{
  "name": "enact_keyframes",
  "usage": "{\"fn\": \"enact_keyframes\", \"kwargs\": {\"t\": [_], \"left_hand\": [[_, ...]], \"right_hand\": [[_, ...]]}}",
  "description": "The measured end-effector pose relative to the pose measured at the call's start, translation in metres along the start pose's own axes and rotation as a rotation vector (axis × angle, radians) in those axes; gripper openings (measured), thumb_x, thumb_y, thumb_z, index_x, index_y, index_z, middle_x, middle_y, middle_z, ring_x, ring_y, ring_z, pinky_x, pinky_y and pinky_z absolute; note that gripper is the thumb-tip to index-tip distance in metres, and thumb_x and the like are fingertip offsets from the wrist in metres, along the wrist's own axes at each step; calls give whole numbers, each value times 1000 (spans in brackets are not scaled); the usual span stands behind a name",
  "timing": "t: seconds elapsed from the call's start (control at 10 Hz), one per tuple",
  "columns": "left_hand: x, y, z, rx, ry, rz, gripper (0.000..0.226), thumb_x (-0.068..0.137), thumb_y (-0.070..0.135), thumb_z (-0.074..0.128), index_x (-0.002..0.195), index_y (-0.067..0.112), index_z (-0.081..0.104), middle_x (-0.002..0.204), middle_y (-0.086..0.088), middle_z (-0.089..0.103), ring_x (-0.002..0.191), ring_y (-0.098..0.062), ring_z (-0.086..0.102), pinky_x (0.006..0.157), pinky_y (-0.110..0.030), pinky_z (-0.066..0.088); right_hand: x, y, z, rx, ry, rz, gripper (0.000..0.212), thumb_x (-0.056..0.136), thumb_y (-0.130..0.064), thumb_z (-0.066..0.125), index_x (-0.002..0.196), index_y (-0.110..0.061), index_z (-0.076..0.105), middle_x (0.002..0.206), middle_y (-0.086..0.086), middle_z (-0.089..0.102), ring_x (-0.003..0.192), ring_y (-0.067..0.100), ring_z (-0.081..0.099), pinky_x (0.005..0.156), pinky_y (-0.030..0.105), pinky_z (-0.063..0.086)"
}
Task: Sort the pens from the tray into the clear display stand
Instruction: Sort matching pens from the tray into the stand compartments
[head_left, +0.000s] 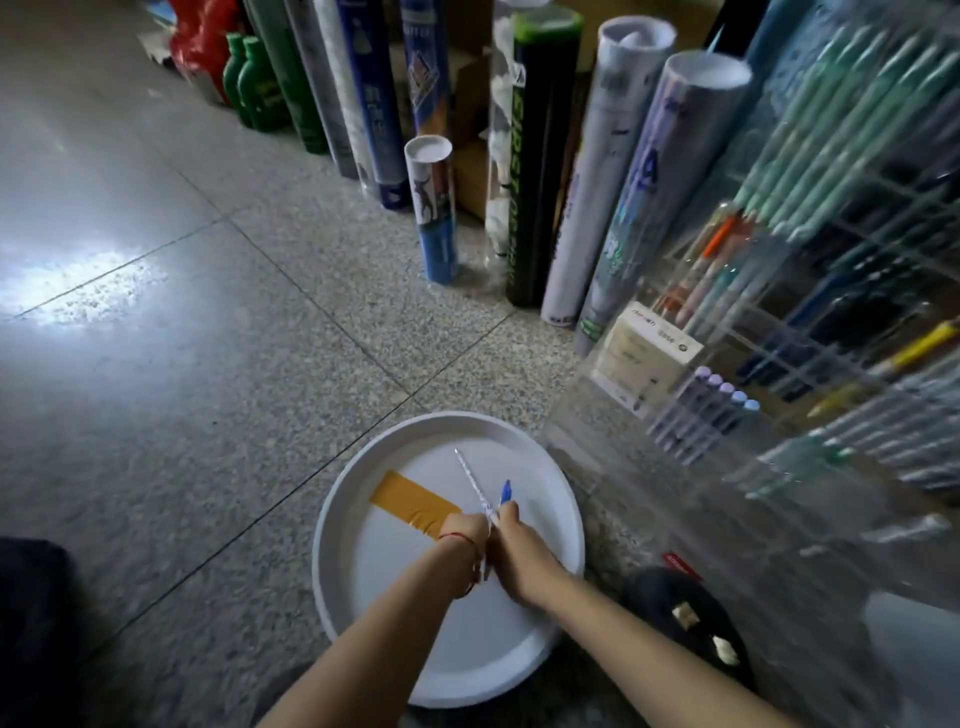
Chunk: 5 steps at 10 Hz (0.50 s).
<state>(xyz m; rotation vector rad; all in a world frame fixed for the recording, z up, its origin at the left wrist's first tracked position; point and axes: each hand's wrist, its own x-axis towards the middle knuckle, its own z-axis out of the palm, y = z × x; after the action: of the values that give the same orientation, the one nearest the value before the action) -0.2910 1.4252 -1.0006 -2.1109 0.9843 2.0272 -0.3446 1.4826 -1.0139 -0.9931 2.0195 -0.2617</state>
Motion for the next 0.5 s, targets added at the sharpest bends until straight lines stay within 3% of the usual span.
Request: {"fn": "enact_keyframes", "kwargs": {"t": [0.1, 0.2, 0.3, 0.4, 0.5], "left_hand": [[-33, -5, 12, -218, -117, -91, 22, 96, 14, 41, 87, 2, 57, 76, -11, 57, 69, -24, 52, 64, -32, 44], [-59, -3, 19, -145, -196, -33, 23, 96, 16, 43, 101, 2, 60, 84, -12, 61, 79, -25, 57, 66, -35, 48], [-90, 9, 26, -72, -163, 115, 24, 96, 8, 36, 86, 5, 57, 75, -12, 56, 72, -23, 55, 58, -34, 49], [-132, 34, 27, 10, 52, 435, 25, 96, 8, 41, 71, 8, 47, 65, -8, 51, 54, -20, 45, 41, -20, 38], [-182, 56, 30, 141, 384, 919, 14, 89, 11, 50, 75, 8, 51, 64, -5, 49, 61, -23, 45, 51, -26, 33]], "right_hand": [[-32, 2, -9, 214, 6, -24, 32, 97, -10, 39, 127, -2, 32, 113, 18, 49, 99, 24, 48, 89, 34, 39], [-60, 6, -28, 387, 25, -81, 7, 98, -15, 39, 102, -18, 34, 104, 7, 46, 94, 17, 45, 88, 30, 44], [-95, 10, -63, 523, 71, -211, 11, 99, -20, 41, 98, -18, 51, 97, 2, 56, 91, 15, 56, 77, 27, 51], [-130, 17, -116, 532, 243, -283, 20, 98, -17, 43, 98, -15, 63, 93, -6, 59, 91, 10, 54, 74, 20, 40], [-167, 31, -170, 509, 303, -278, 32, 98, -11, 38, 126, -8, 55, 105, -8, 54, 100, 6, 50, 79, 13, 37]]}}
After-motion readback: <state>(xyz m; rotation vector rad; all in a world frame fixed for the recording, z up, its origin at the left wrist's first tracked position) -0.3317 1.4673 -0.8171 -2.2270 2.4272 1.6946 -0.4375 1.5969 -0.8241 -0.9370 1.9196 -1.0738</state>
